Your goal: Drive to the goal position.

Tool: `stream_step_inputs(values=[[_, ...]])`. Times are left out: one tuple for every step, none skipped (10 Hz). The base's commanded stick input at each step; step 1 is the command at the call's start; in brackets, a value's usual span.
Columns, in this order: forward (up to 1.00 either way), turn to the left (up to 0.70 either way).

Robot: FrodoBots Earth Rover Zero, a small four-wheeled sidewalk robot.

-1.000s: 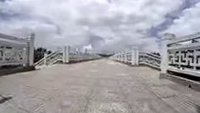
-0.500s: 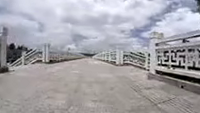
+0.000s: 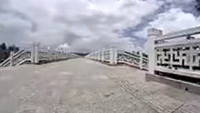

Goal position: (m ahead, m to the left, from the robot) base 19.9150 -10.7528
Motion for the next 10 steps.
stream_step_inputs(values=[[0.70,-0.07],[0.70,-0.14],[0.70,-0.14],[0.70,-0.14],[0.70,0.00],[0.70,0.00],[0.70,0.00],[0.70,0.00],[0.70,0.00],[0.70,0.00]])
